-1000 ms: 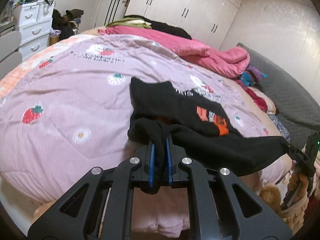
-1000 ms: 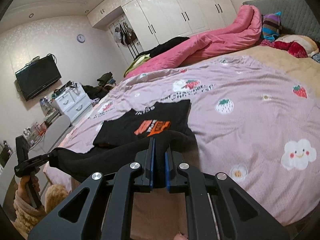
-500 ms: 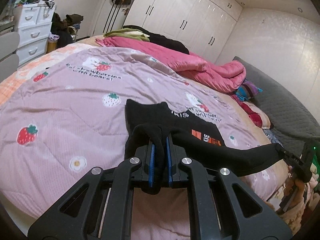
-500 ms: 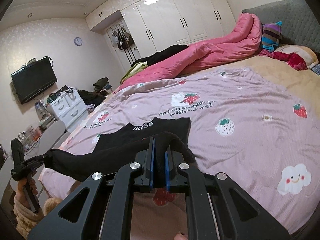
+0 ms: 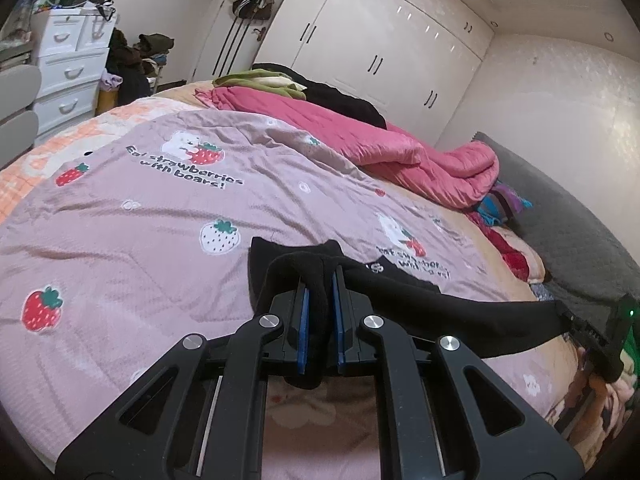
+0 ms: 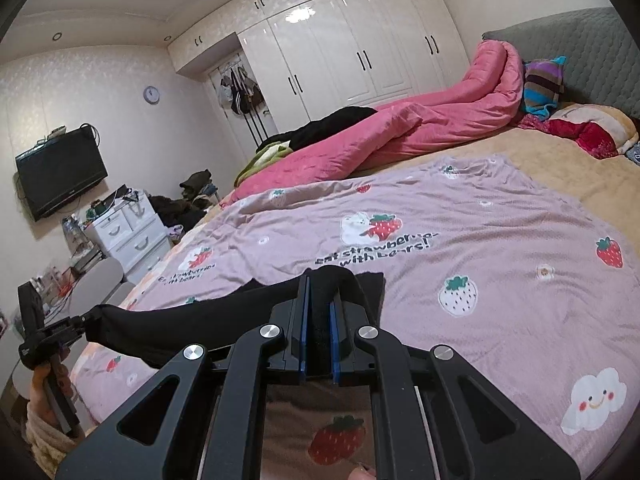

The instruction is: Fold small clothes

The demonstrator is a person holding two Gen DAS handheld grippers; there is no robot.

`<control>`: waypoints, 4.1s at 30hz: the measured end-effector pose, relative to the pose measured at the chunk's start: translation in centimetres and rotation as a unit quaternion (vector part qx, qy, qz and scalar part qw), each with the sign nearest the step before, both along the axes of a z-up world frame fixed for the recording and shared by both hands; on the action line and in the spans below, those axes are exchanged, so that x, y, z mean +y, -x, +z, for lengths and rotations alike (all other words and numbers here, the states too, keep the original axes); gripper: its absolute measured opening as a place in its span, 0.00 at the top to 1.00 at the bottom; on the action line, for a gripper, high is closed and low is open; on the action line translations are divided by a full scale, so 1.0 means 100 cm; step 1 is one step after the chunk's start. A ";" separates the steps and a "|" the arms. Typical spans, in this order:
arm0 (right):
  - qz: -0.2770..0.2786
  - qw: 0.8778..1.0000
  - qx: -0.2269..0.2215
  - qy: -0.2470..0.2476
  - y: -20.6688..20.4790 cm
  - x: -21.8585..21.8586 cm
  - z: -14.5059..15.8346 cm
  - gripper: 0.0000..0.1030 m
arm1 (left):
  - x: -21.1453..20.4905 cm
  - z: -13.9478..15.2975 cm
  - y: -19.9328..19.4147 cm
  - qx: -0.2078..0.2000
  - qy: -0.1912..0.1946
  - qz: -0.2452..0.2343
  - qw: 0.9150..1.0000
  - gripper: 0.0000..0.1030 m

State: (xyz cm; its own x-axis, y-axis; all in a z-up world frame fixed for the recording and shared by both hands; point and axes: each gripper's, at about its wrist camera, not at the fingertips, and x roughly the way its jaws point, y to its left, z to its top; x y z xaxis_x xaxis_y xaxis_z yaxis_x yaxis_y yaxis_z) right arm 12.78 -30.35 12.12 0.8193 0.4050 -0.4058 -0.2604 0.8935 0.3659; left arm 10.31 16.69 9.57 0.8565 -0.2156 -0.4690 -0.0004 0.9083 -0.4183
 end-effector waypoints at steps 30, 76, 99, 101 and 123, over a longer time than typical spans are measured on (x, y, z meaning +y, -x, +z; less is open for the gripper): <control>-0.051 0.994 0.064 0.068 -0.134 0.035 -0.087 0.93 | -0.001 -0.070 -0.117 0.057 -0.076 0.033 0.995 0.96; 0.031 0.970 0.150 0.191 -0.145 0.094 -0.156 0.83 | -0.069 -0.122 -0.116 0.139 -0.181 -0.046 0.973 0.87; -0.028 0.975 0.139 0.168 -0.211 0.057 -0.143 0.61 | 0.005 -0.101 -0.172 0.134 -0.107 0.042 0.984 0.55; -0.016 0.974 0.156 0.166 -0.212 0.052 -0.148 0.54 | 0.010 -0.107 -0.168 0.144 -0.081 0.039 0.986 0.53; -0.039 0.978 0.174 0.112 -0.180 0.032 -0.156 0.65 | 0.019 -0.109 -0.129 0.151 -0.043 0.024 0.987 0.94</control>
